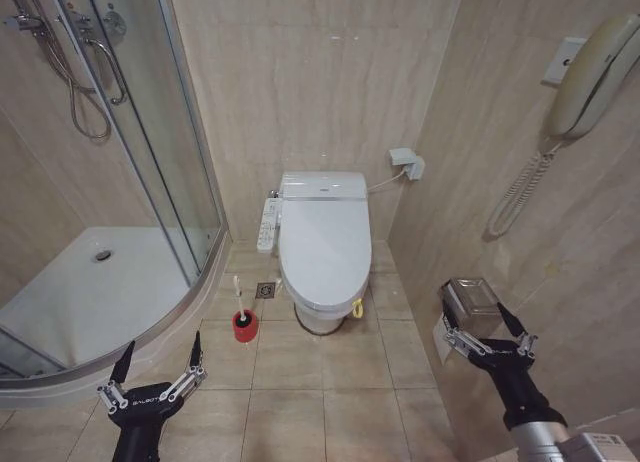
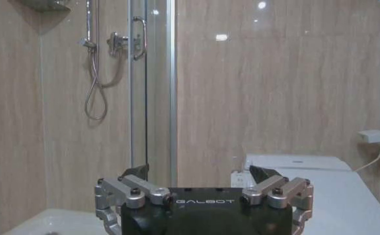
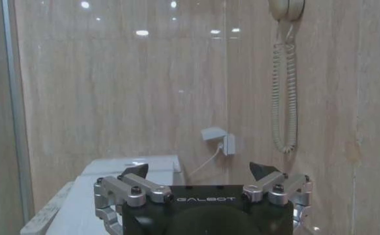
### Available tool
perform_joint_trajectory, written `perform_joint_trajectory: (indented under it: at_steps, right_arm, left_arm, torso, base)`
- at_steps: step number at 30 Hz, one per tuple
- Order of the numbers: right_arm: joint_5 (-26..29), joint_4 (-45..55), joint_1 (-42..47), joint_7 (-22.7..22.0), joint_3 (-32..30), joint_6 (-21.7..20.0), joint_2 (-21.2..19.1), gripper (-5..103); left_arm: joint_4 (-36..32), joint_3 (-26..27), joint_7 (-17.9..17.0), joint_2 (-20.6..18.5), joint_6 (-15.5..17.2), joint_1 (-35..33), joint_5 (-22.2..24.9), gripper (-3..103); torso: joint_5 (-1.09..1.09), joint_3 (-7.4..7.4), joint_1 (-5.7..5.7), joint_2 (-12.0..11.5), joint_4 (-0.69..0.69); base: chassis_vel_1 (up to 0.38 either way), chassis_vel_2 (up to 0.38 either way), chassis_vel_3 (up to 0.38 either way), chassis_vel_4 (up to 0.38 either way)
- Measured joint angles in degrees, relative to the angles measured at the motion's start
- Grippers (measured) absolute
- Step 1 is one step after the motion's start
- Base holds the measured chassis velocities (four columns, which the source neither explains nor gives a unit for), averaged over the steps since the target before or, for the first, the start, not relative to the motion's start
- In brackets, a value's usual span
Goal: Open the toilet lid, clean the toilet bowl with a toilet brush, close the toilet lid, and flush.
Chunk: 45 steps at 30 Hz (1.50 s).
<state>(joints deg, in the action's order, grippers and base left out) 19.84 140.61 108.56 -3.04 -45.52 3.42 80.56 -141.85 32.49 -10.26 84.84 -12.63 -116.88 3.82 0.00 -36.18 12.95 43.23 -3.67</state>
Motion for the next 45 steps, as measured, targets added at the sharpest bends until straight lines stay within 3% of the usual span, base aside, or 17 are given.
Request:
perform_joint_trajectory:
  at_steps: [10,45]
  right_arm:
    - [-0.7,-2.1,-0.7,-0.3,0.4,2.2,-0.8,100]
    - [0.3,-2.3,-2.8,-0.4,1.7,2.0,-2.0,100]
  left_arm:
    - [0.0,0.0,0.0,0.0,0.0,0.0,0.0,100]
    - [0.0,0.0,0.0,0.0,0.0,0.0,0.0,100]
  torso:
    - [0.0,0.0,0.0,0.0,0.0]
    - [0.0,-0.01,0.02,0.0,-0.01]
  base:
    - [0.0,0.0,0.0,0.0]
    - [-0.042,0.037,0.041,-0.04]
